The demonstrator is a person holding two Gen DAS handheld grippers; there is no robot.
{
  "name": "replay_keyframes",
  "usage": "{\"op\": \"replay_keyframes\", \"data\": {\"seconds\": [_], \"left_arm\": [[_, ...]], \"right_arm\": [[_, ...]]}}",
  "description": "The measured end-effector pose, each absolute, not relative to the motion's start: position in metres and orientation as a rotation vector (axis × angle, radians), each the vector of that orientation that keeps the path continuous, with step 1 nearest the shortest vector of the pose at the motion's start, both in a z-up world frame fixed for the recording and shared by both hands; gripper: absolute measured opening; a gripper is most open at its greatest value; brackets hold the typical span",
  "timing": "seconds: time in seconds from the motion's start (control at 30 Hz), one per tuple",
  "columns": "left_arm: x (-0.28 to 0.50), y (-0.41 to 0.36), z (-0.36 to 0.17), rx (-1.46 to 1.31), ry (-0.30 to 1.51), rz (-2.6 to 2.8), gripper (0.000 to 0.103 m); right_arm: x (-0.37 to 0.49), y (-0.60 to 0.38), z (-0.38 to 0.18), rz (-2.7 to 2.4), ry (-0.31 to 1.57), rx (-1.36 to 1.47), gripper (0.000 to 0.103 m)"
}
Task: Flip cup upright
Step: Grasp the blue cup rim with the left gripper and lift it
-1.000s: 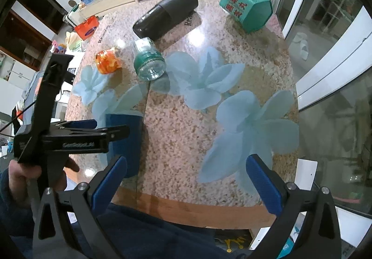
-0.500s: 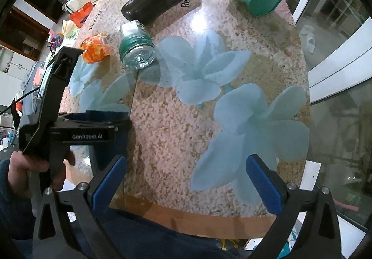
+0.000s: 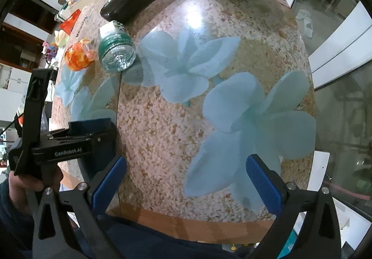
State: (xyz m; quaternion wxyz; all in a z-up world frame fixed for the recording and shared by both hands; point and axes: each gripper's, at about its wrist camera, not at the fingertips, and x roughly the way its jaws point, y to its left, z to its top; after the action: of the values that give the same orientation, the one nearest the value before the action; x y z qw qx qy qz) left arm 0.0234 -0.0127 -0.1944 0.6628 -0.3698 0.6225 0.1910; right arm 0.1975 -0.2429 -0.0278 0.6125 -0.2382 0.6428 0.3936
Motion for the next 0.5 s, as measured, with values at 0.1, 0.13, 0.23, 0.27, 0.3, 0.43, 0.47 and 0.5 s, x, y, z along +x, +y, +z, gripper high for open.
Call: {"op": "replay_keyframes", "data": {"seconds": [0.1, 0.13, 0.23, 0.27, 0.3, 0.43, 0.47, 0.5], "left_arm": [[0.018, -0.021, -0.18, -0.814, 1.375, 0.426, 0.077], [0.015, -0.024, -0.176, -0.8, 1.359, 0.422, 0.077], [0.012, -0.029, -0.164, -0.756, 1.322, 0.412, 0.077], [0.01, -0.031, -0.161, -0.744, 1.306, 0.408, 0.077], [0.008, -0.032, -0.158, -0.734, 1.291, 0.405, 0.077], [-0.004, -0.039, -0.141, -0.657, 1.194, 0.403, 0.077], [-0.007, -0.041, -0.136, -0.634, 1.161, 0.404, 0.077], [-0.01, -0.042, -0.131, -0.609, 1.126, 0.404, 0.077]], "right_arm": [[0.2, -0.245, -0.022, 0.913, 1.472, -0.52, 0.103], [0.201, -0.246, -0.02, 0.916, 1.465, -0.512, 0.103], [0.203, -0.248, -0.018, 0.921, 1.46, -0.488, 0.103], [0.204, -0.25, -0.018, 0.921, 1.465, -0.483, 0.103], [0.204, -0.252, -0.019, 0.922, 1.472, -0.474, 0.103], [0.206, -0.258, -0.018, 0.93, 1.463, -0.427, 0.103], [0.205, -0.259, -0.017, 0.934, 1.457, -0.414, 0.103], [0.205, -0.26, -0.016, 0.942, 1.449, -0.4, 0.103]]}}
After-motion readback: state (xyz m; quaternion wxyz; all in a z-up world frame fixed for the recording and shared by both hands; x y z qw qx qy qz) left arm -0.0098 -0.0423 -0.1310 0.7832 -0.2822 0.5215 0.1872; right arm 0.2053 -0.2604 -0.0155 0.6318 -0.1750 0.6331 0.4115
